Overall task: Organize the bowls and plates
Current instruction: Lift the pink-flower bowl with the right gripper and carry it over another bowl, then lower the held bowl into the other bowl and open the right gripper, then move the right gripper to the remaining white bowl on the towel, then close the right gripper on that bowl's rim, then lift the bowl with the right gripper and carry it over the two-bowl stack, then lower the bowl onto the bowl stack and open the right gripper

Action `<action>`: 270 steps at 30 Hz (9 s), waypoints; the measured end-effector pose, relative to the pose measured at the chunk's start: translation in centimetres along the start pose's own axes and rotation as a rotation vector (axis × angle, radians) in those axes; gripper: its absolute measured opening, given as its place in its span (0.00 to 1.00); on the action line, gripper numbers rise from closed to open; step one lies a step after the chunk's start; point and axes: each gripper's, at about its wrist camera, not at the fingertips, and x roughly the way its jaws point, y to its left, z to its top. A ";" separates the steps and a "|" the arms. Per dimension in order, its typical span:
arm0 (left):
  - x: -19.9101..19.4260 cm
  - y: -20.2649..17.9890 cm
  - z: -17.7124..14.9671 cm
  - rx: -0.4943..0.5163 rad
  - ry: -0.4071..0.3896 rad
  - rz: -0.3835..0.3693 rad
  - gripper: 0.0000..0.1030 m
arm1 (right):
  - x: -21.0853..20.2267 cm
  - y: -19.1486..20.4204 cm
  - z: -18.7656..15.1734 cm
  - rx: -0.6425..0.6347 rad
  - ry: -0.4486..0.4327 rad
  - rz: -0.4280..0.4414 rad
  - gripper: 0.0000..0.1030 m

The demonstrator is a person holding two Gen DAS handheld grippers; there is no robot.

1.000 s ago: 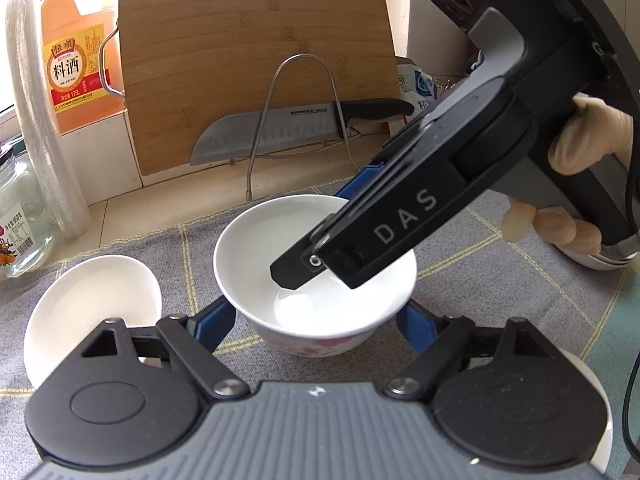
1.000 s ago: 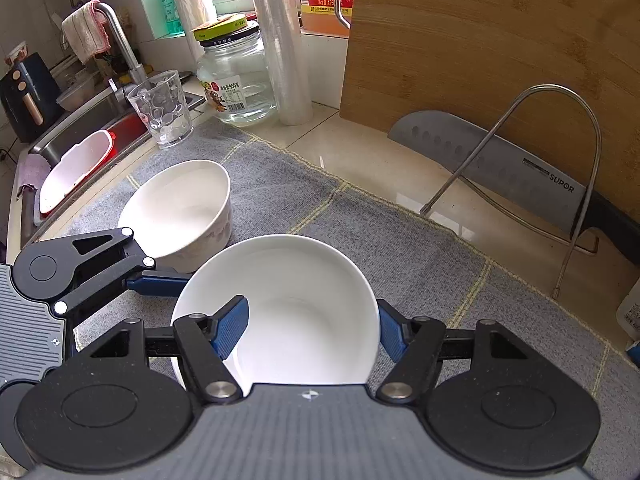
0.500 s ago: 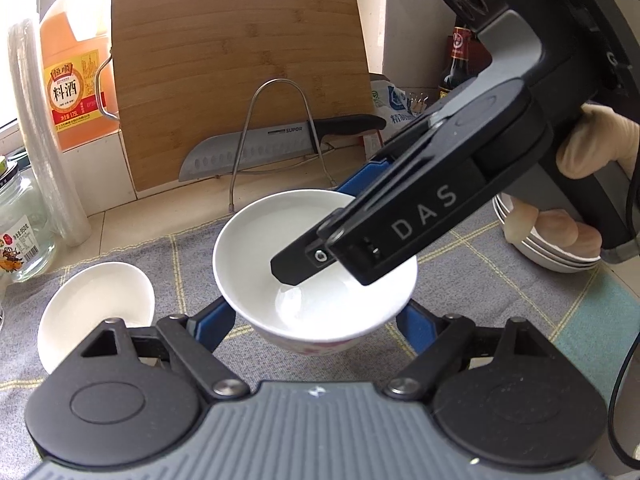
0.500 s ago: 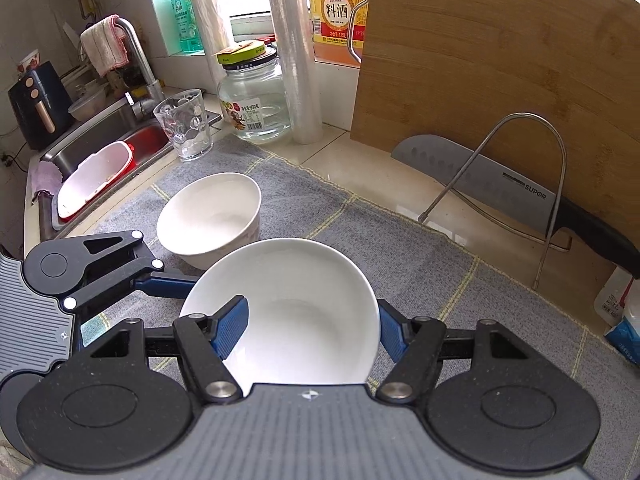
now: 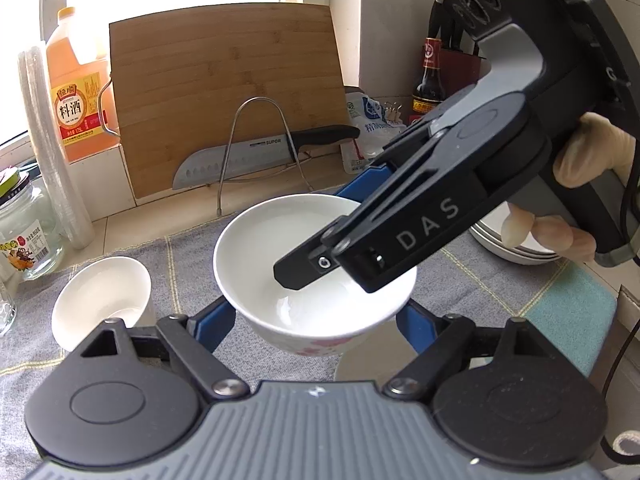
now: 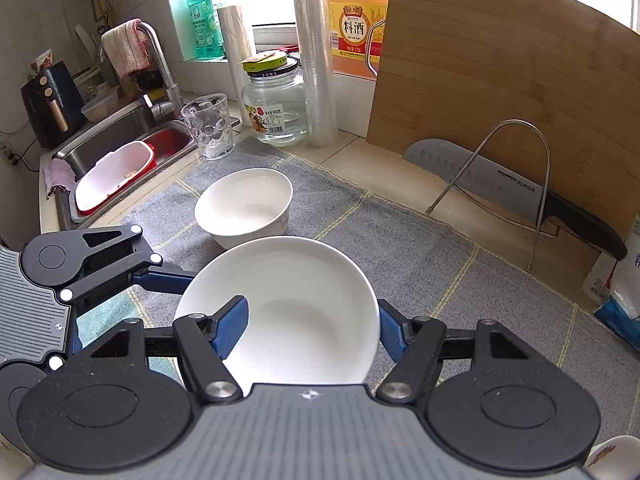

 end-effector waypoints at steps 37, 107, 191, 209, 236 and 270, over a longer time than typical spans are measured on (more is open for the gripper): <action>-2.2 -4.4 -3.8 0.054 0.079 -0.123 0.84 | -3.0 2.7 -7.8 0.108 0.036 -0.056 0.72; -1.7 9.4 -5.1 -0.072 0.041 0.198 0.94 | -0.2 6.4 -2.1 -0.012 -0.043 -0.114 1.00; 3.6 15.0 -3.9 -0.108 -0.007 0.171 0.93 | 16.5 4.2 10.8 -0.061 0.155 0.150 0.74; -0.8 10.8 -3.3 -0.073 0.007 0.108 0.93 | 9.9 5.9 7.6 -0.042 0.096 0.146 0.75; -5.5 2.1 -2.7 0.065 -0.038 -0.048 0.93 | -1.8 5.6 -0.6 0.049 0.028 0.031 0.75; -1.1 -2.7 -3.0 0.124 0.056 -0.197 0.93 | -3.8 2.0 -6.8 0.224 0.046 -0.037 0.75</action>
